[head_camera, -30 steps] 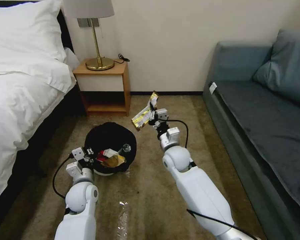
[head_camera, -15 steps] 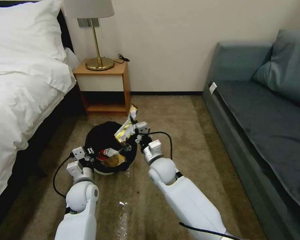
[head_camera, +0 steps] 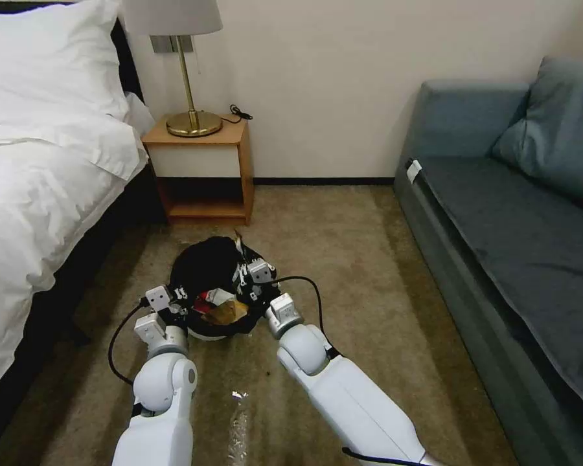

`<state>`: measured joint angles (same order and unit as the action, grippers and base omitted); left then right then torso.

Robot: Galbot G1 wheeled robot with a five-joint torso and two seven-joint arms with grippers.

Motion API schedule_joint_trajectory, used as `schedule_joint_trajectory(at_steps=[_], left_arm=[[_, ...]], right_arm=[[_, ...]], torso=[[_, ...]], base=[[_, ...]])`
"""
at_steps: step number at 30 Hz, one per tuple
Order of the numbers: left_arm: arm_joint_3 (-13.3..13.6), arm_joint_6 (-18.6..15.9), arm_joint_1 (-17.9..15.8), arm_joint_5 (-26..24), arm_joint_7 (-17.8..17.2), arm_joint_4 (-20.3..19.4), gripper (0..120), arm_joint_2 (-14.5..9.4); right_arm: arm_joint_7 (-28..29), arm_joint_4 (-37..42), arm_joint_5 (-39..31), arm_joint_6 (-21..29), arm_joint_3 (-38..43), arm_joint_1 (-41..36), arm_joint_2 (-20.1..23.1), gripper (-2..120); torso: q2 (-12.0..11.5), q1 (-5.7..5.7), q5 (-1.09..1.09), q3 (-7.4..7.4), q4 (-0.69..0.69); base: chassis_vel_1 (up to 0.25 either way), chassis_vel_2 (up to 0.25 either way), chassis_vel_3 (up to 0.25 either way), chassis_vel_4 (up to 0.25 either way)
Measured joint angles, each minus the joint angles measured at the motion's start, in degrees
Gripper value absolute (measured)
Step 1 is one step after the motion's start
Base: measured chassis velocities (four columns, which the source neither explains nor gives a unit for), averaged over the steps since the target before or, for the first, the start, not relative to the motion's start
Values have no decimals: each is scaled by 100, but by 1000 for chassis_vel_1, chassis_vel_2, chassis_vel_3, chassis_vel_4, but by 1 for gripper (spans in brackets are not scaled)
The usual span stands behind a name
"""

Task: Pick up the trash bin, then pick up the garbage on the floor and place it into the trash bin.

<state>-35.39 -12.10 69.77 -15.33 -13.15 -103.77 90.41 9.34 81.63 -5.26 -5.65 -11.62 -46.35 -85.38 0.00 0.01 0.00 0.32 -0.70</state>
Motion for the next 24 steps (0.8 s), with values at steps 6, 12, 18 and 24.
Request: schedule_joint_trajectory(at_steps=[6,12,18,24], left_arm=[[1,0,1,15,-1,20,5,15],[6,1,-22,28,-2,37,5,38],[-1,1,-37,28,-1,47,5,33],[-41,13,-14,7,3,97,5,15]], right_arm=[[-11,26,-35,-1,0,13,-19,49],[-20,33,-34,-1,2,18,-44,76],[-22,93,-38,2,63,47,-31,95],[-22,319,-145,96,372,187,-42,100]], torso=[[0,0,0,0,0],[0,0,0,0,0],[0,0,0,0,0],[0,0,0,0,0]], base=[[0,0,0,0],[0,0,0,0],[0,0,0,0],[0,0,0,0]])
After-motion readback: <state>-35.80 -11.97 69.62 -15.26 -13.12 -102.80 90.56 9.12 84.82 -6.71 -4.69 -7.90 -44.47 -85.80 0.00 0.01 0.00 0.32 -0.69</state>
